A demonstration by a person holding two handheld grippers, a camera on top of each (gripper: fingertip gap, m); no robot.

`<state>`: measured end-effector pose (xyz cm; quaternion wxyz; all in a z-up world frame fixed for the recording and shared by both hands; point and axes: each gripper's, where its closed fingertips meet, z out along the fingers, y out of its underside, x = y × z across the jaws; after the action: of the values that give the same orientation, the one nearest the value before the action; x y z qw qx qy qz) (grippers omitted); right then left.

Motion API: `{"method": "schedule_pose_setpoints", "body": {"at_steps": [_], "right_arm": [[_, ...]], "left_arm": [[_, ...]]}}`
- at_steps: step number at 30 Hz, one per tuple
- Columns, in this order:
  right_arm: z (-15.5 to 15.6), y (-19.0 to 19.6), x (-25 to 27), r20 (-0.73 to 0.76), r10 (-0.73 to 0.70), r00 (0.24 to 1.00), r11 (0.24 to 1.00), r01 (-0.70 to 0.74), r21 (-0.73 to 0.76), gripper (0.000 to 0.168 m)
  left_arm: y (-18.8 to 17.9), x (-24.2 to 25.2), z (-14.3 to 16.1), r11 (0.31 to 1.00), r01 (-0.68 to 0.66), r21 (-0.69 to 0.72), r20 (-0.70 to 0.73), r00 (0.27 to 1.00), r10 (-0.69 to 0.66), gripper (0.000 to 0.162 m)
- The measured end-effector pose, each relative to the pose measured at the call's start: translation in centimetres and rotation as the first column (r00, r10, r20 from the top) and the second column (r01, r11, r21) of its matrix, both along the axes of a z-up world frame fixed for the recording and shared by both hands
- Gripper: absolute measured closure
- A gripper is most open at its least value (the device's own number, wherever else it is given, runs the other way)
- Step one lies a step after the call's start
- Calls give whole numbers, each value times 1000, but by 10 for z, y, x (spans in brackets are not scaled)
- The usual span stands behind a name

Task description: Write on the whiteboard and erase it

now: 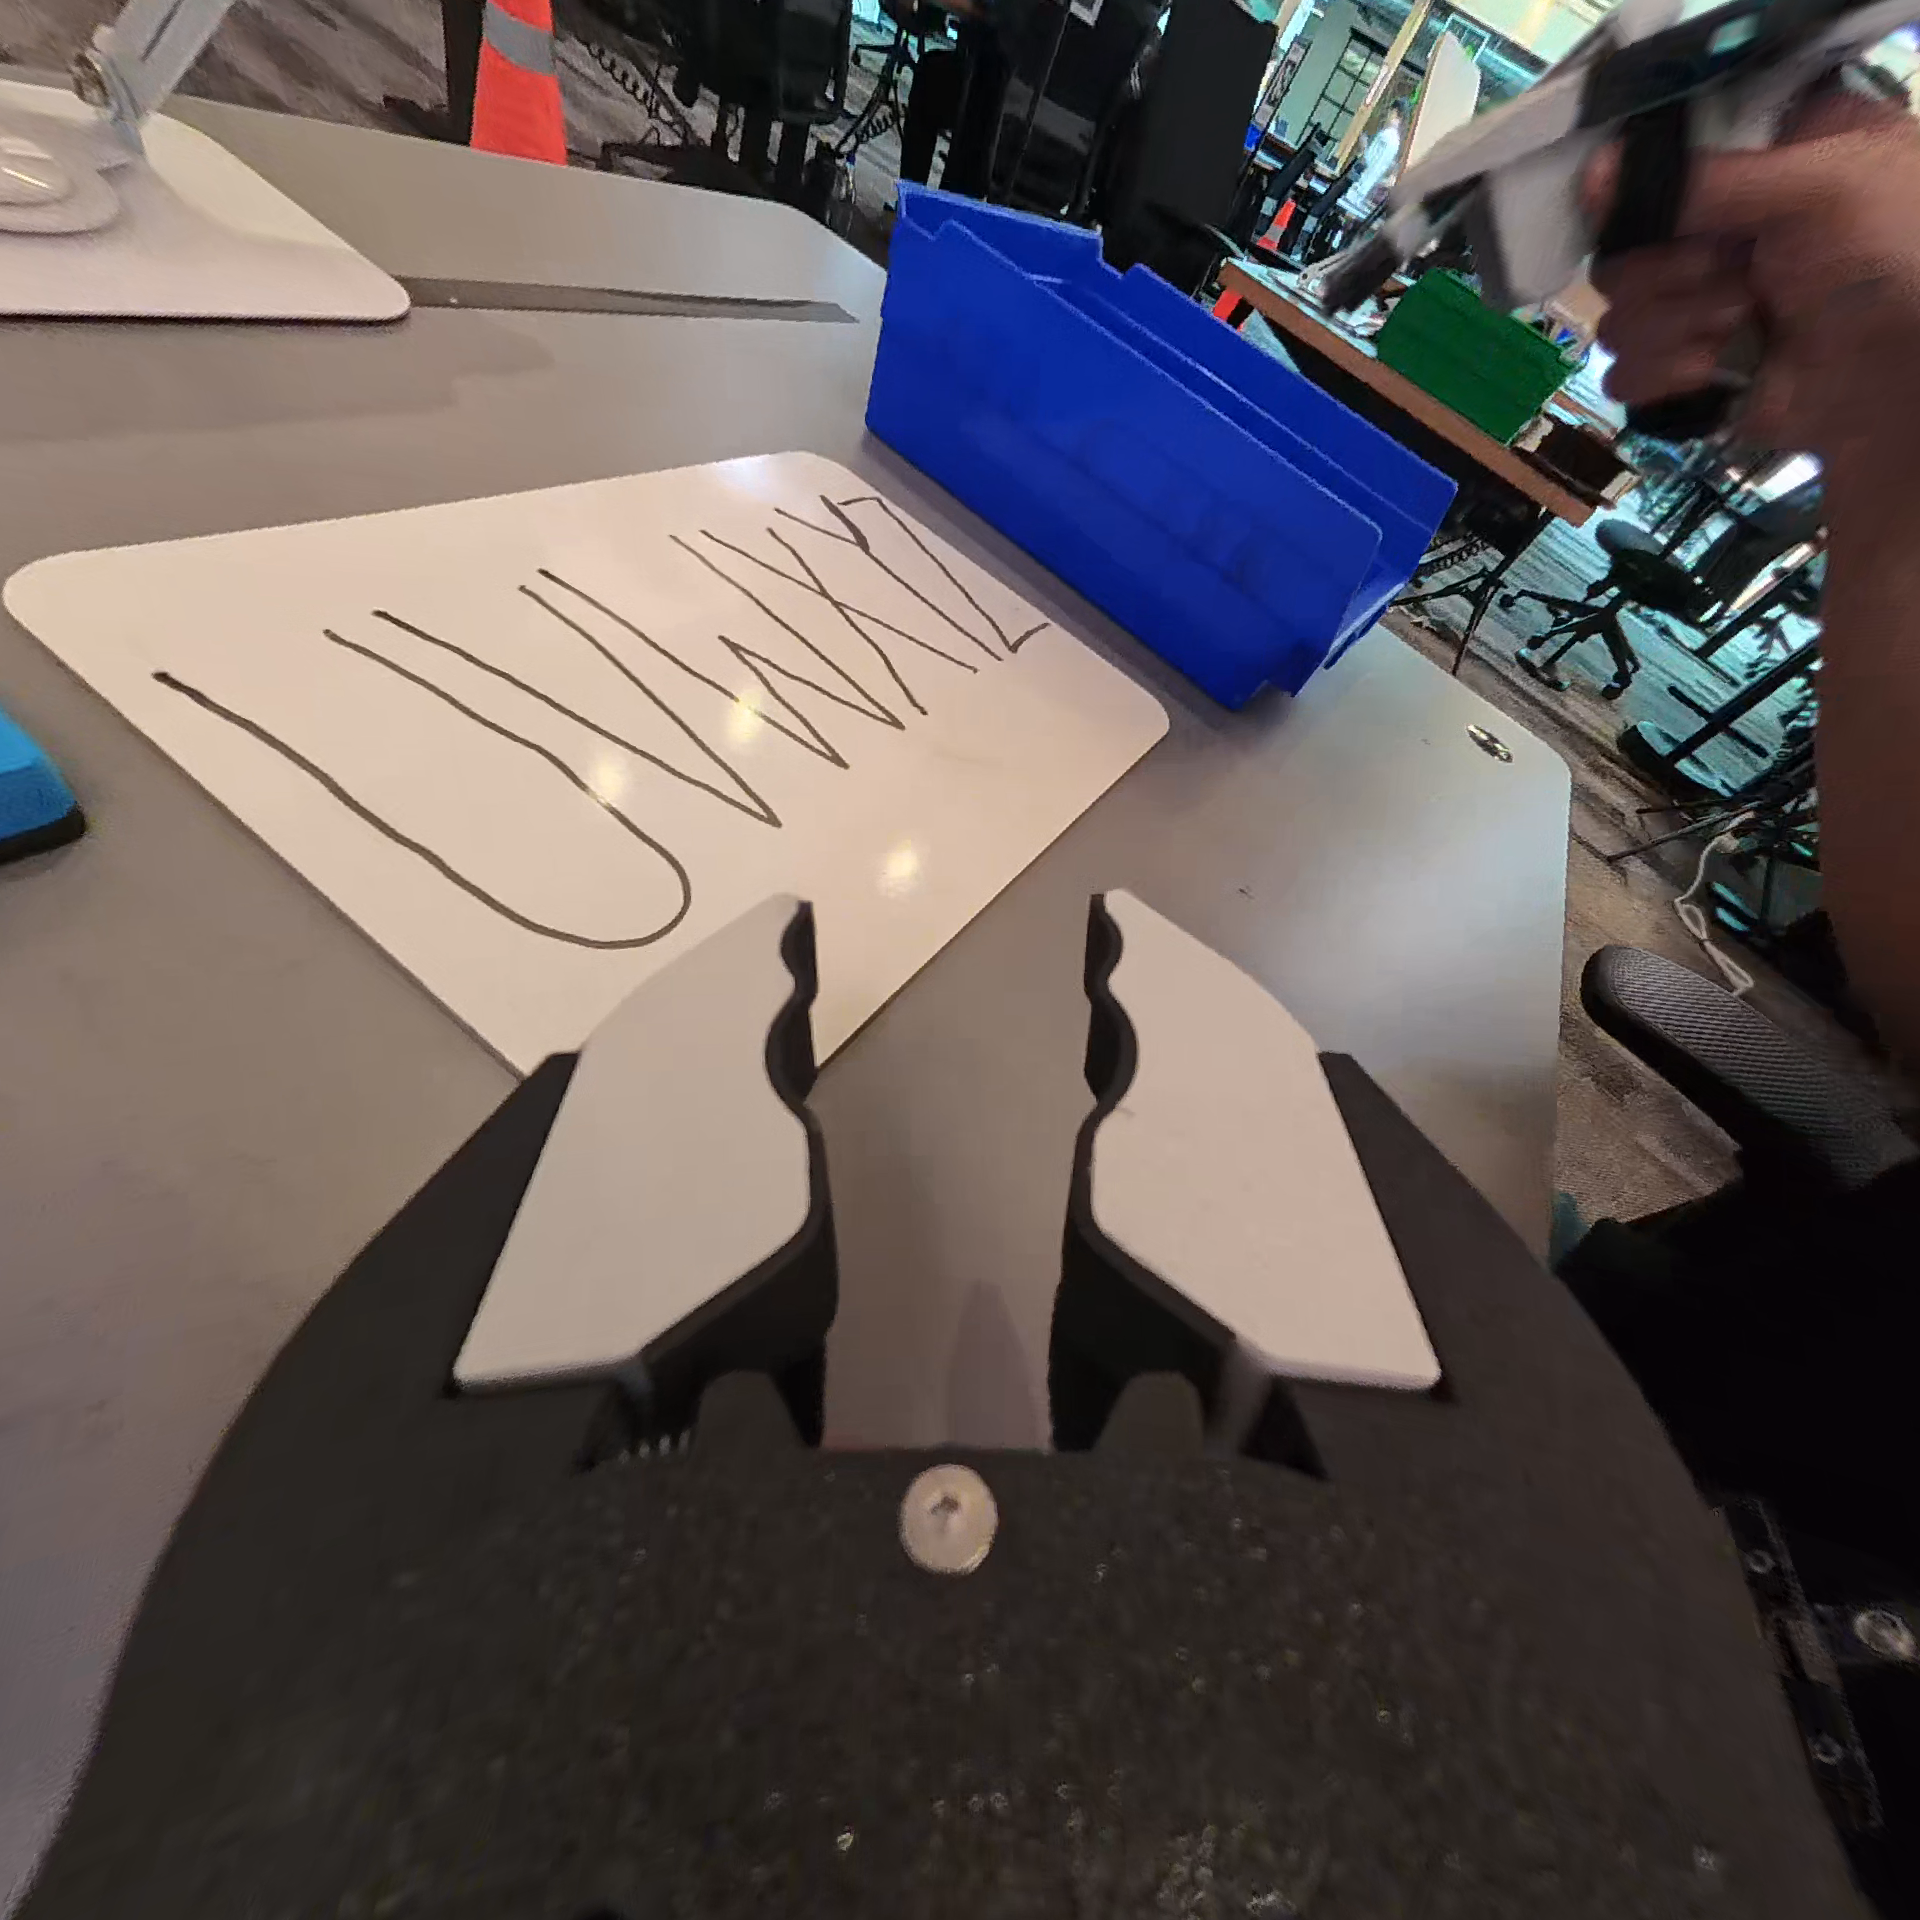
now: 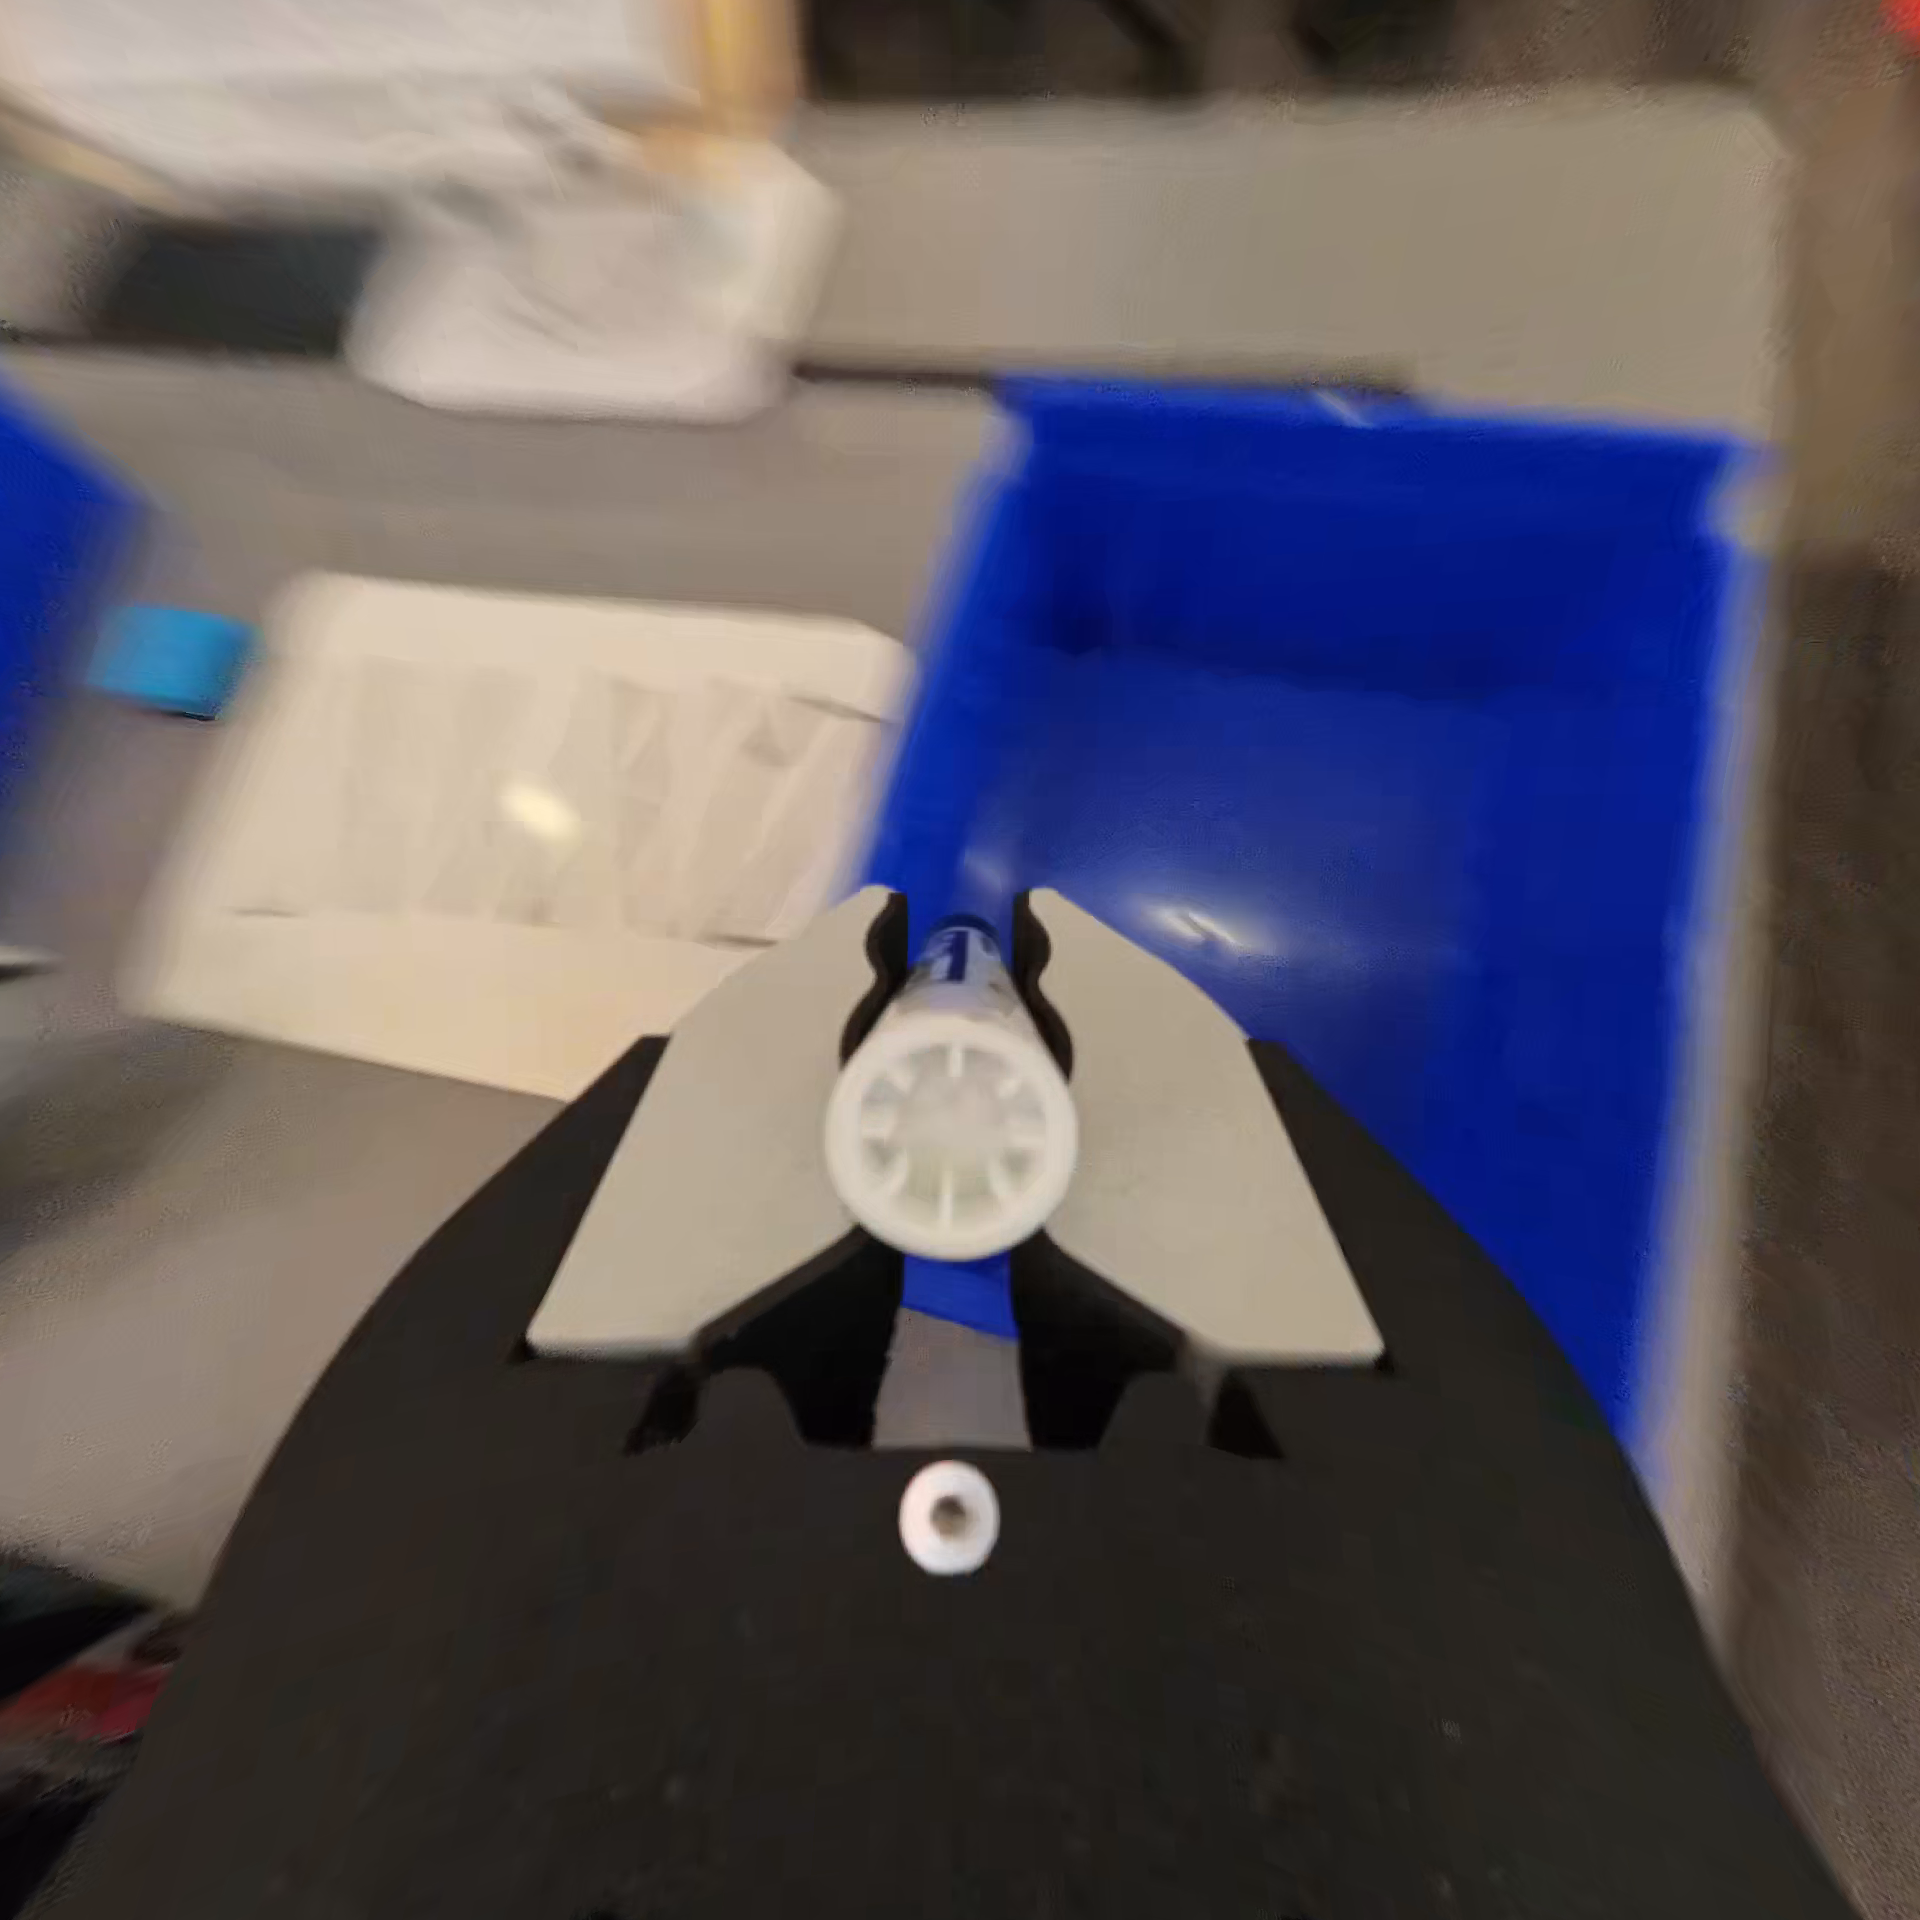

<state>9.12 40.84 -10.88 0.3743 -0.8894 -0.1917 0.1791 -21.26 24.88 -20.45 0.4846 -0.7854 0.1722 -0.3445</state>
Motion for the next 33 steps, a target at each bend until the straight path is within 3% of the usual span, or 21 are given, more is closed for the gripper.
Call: {"method": "schedule_pose_setpoints", "body": {"at_steps": [2, 4, 8, 14, 19, 22, 24, 26, 27, 29, 31, 33], "right_arm": [[-54, 25, 50, 210, -56, 976, 958, 112, -265, 148], [-103, 32, 68, 280, -6, 960, 860, 148, -488, 148], [-153, 46, 88, 413, 29, 910, 760, 248, -601, 148], [-177, 62, 93, 447, 18, 894, 705, 306, -640, 148], [-178, 70, 94, 409, -33, 912, 742, 296, -601, 148], [-168, 75, 90, 363, -50, 931, 777, 264, -571, 130], [-133, 82, 80, 329, -82, 941, 873, 227, -431, 128], [-75, 77, 52, 259, -99, 961, 975, 145, -167, 127], [-46, 66, 26, 197, -62, 979, 998, 67, -17, 125], [-7, 18, -44, 38, 110, 993, 965, -116, 233, 125], [-7, -52, -118, -157, 362, 919, 897, -297, 326, 128], [-35, -119, -175, -331, 541, 773, 839, -472, 271, 123]], "left_arm": [[0, 5, -2, 999, 25, -25, 26, 999, -25, 113], [0, 10, -2, 998, 42, -45, 59, 997, -40, 113], [-4, 19, -2, 996, 72, -55, 61, 996, -69, 113], [-6, 25, -12, 992, 100, -81, 21, 995, -98, 113], [-5, 22, -11, 995, 79, -68, 1, 997, -80, 112], [-2, 18, -13, 996, 54, -64, -19, 998, -56, 112], [0, 14, -15, 997, 27, -66, -41, 999, -29, 112], [6, 5, -19, 997, -36, -68, -78, 997, 30, 113], [10, -2, -23, 994, -88, -70, -109, 991, 80, 114], [19, -22, -30, 976, -213, -52, -203, 959, 198, 114], [24, -43, -39, 944, -326, -44, -295, 907, 300, 115], [26, -50, -37, 932, -360, -34, -300, 894, 334, 114]]}}
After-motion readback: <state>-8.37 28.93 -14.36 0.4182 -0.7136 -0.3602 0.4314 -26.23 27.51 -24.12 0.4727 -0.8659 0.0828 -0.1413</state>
